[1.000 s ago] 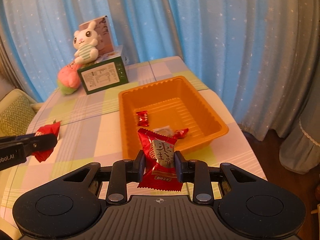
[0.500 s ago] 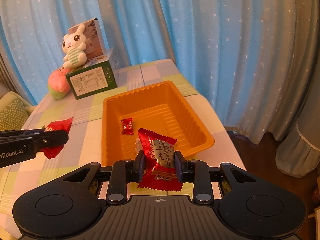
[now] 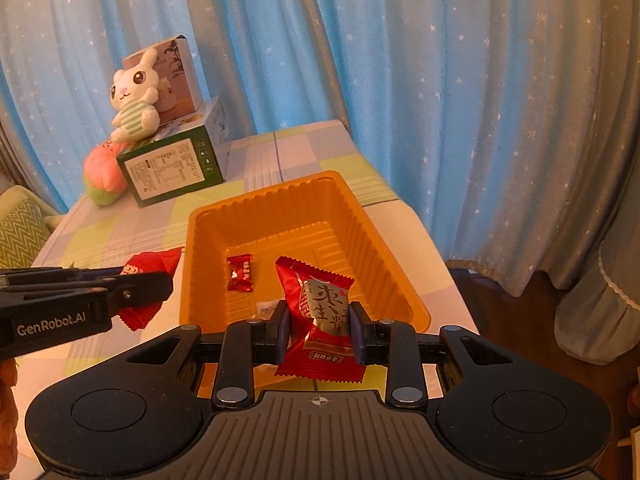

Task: Organize snacks
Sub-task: 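Open both tools to drop the red candies into the tray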

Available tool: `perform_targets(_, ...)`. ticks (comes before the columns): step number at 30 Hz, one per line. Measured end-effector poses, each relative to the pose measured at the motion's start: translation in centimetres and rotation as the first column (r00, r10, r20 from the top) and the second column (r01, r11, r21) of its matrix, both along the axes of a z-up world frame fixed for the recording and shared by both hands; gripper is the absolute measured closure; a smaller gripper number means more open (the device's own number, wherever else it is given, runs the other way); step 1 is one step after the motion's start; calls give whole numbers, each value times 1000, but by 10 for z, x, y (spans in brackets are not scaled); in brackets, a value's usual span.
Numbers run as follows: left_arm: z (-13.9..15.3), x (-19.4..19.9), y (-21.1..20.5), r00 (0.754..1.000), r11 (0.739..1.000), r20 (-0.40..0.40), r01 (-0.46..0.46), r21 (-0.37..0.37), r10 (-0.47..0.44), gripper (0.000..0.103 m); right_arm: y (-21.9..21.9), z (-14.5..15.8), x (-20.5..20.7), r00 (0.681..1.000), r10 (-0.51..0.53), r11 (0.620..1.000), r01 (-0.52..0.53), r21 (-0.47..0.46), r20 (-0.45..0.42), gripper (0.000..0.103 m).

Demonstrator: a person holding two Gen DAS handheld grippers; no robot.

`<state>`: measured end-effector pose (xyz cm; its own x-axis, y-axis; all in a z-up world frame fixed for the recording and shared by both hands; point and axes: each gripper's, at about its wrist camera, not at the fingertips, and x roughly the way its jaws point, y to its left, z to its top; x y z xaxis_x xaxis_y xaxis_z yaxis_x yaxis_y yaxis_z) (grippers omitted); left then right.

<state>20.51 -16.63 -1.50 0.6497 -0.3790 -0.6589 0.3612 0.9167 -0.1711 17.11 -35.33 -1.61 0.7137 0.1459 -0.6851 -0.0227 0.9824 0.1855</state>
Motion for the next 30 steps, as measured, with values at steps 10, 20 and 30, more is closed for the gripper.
perform_targets(10,-15,21,-7,1000,1000,-24,8,-16,-9,80,-7,-8,21,1000,-25,1000,25,5,-12,72)
perform_targets(20,-25,22,-4,999,1000,-41,-7,-20,6,61,-12,-14,21,999,-45,999,45,23,-27,72)
perform_targets(30,-21,0,30,997,997,-20,-76,23,76,61,-12,-15,19,999,-33,998,34,45,-29,72)
